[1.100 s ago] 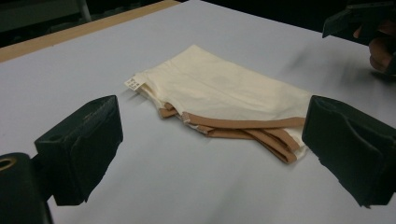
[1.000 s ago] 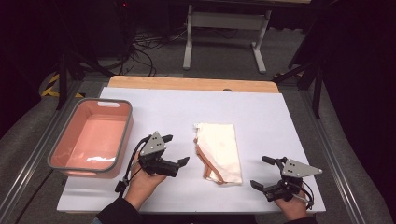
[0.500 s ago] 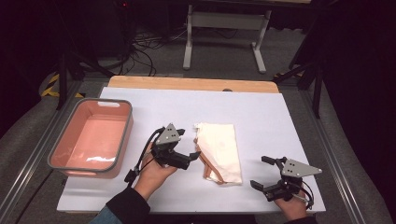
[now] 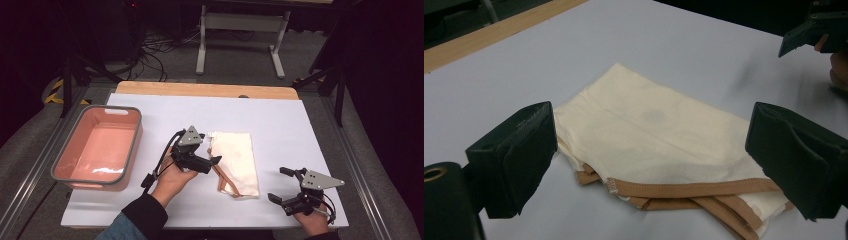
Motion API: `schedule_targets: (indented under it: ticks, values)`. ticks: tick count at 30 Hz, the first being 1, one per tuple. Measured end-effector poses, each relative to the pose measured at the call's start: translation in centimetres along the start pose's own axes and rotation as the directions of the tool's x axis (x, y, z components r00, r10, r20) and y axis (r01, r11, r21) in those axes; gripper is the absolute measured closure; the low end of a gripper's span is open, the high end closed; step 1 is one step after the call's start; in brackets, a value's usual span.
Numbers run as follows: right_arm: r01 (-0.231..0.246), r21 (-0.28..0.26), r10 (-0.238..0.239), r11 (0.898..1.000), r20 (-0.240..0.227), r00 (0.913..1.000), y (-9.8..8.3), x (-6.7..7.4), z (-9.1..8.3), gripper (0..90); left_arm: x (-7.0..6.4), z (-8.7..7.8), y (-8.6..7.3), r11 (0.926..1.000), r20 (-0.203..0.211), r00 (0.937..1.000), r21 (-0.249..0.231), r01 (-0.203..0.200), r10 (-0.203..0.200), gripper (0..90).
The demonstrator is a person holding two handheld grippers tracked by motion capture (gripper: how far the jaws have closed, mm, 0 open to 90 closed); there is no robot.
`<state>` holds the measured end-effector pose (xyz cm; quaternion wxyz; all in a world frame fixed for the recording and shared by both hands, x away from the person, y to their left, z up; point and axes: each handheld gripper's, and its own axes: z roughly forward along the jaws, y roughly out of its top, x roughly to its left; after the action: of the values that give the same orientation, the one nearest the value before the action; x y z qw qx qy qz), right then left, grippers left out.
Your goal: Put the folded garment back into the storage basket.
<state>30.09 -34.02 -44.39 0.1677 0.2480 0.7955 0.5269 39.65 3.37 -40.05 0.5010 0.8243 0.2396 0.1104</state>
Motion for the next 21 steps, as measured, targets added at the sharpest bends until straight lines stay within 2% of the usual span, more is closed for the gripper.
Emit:
schedule_targets:
  ticks: [10,13,21]
  values:
    - [0.001,0.004,-0.001,1.000,-0.003,1.0000,0.0,0.0,0.0,2.4,0.7,1.4,0.3,0.9995,0.003,0.9997,0.024,0.023,-0.023,7.8]
    - [0.002,0.006,-0.002,1.000,-0.006,1.0000,0.0,0.0,0.1,2.5,1.0,2.0,0.4,0.9993,-0.004,0.9995,0.020,0.032,-0.032,8.5]
    - [0.001,0.006,-0.001,1.000,-0.007,1.0000,0.0,0.0,0.0,2.6,1.4,3.2,0.8,0.9983,-0.021,0.9992,0.047,0.035,-0.034,8.7]
